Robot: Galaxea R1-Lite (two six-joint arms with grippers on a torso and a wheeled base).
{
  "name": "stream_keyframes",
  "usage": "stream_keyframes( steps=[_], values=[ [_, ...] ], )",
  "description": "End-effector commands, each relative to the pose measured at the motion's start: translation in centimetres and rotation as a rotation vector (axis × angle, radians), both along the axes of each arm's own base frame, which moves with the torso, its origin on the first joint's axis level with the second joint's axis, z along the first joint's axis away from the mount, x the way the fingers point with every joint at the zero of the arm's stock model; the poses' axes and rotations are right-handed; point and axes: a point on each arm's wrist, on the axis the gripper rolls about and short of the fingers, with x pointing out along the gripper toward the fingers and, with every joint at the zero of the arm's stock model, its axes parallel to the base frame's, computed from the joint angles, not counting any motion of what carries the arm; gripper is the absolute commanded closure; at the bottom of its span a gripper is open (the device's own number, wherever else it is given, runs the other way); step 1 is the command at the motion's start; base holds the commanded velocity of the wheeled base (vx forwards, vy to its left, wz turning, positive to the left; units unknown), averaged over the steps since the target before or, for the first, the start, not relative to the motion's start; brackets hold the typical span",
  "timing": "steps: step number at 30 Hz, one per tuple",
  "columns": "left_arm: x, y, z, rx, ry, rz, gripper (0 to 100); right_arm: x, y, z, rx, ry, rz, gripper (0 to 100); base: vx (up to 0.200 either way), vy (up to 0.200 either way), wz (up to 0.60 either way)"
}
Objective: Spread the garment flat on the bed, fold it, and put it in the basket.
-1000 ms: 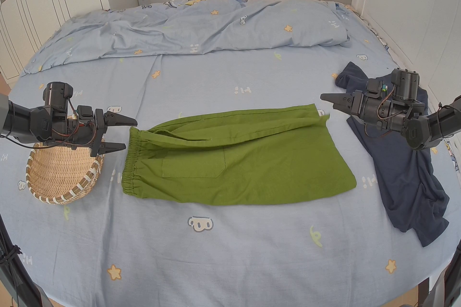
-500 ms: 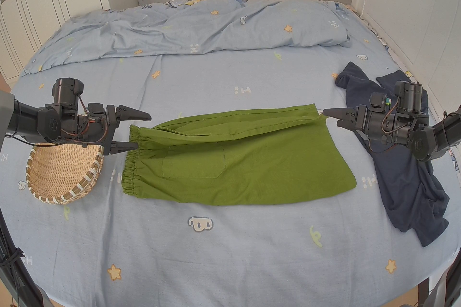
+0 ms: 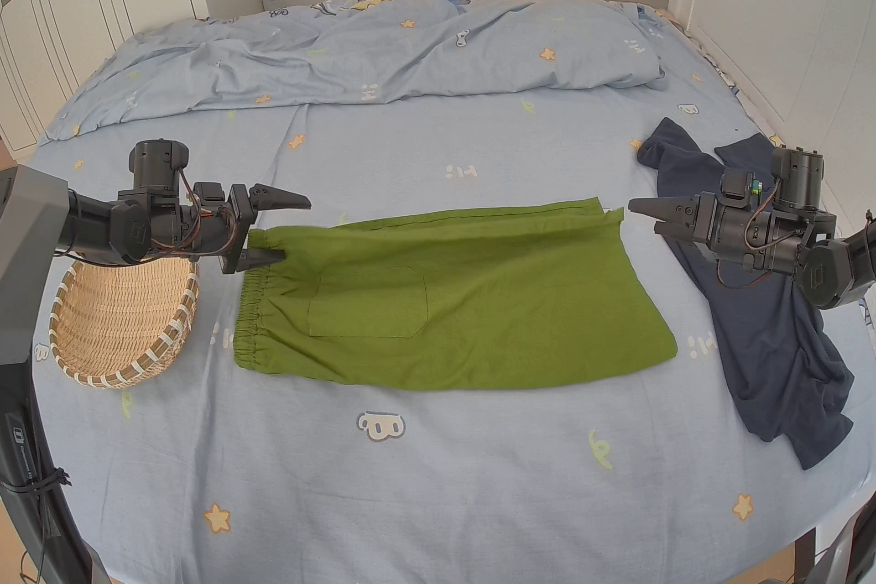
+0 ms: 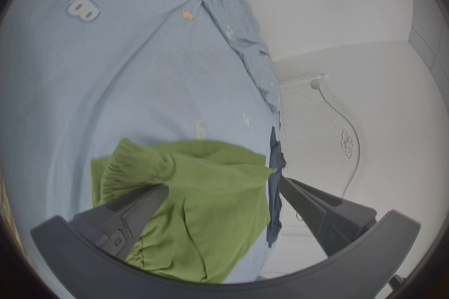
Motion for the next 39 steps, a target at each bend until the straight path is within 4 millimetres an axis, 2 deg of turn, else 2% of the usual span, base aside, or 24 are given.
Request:
stream_keyframes(
  steps=[1, 3, 6, 11, 15, 16, 18, 19, 24, 27, 31, 33, 39],
  values=[
    [3.0, 0.1, -2.0, -0.010, -0.017, 0.073, 0, -0.5, -0.5, 0.7, 0.001, -0.019, -0.013, 0, 0.000, 0.000, 0.00],
    [3.6, 0.3, -1.2, -0.063, -0.044, 0.111, 0, -0.5, -0.5, 0.8, 0.000, -0.021, -0.013, 0, 0.000, 0.000, 0.00],
    [4.1, 0.3, -1.3, -0.119, -0.067, 0.134, 0, -0.5, -0.5, 0.8, -0.001, -0.021, -0.015, 0, 0.000, 0.000, 0.00],
    [3.2, 0.3, -1.6, -0.129, -0.072, 0.132, 0, -0.5, -0.7, 0.9, 0.000, -0.024, -0.019, 0, 0.000, 0.000, 0.00],
    [-0.4, 0.7, 1.7, -0.131, -0.100, 0.127, 0, -0.5, -0.8, 0.9, 0.000, -0.024, -0.021, 0, 0.000, 0.000, 0.00],
    [-0.5, 0.7, 1.7, -0.130, -0.098, 0.125, 0, -0.5, -0.8, 0.9, 0.000, -0.024, -0.021, 0, 0.000, 0.000, 0.00],
    [-3.5, 1.2, 2.5, -0.132, -0.097, 0.124, 0, -0.8, -0.8, 1.2, 0.001, -0.031, -0.021, 0, 0.000, 0.000, 0.00],
    [-4.2, 1.3, 2.4, -0.133, -0.095, 0.124, 0, -1.0, -0.7, 1.4, 0.001, -0.037, -0.020, 0, 0.000, 0.000, 0.00],
    [-7.7, 3.3, 0.6, -0.132, -0.098, 0.129, 0, -2.1, -0.3, 2.3, 0.008, -0.046, -0.011, 0, 0.000, 0.000, 0.00],
    [-9.4, 3.7, -1.1, -0.132, -0.090, 0.096, 0, -2.9, -0.3, 2.9, 0.016, -0.049, -0.013, 0, 0.000, 0.000, 0.00],
    [-9.9, 3.7, -2.7, -0.082, -0.128, 0.068, 0, -4.1, -0.4, 3.3, 0.018, -0.050, -0.012, 0, 0.000, 0.000, 0.00],
    [-9.5, 4.3, -4.4, -0.044, -0.131, 0.063, 0, -5.3, -0.3, 3.1, 0.018, -0.044, -0.004, 0, 0.000, 0.000, 0.00],
    [-8.7, 4.5, -6.3, -0.039, -0.093, 0.071, 0, -5.8, 1.0, 2.7, 0.016, -0.029, 0.038, 0, 0.000, 0.000, 0.00]
  ],
)
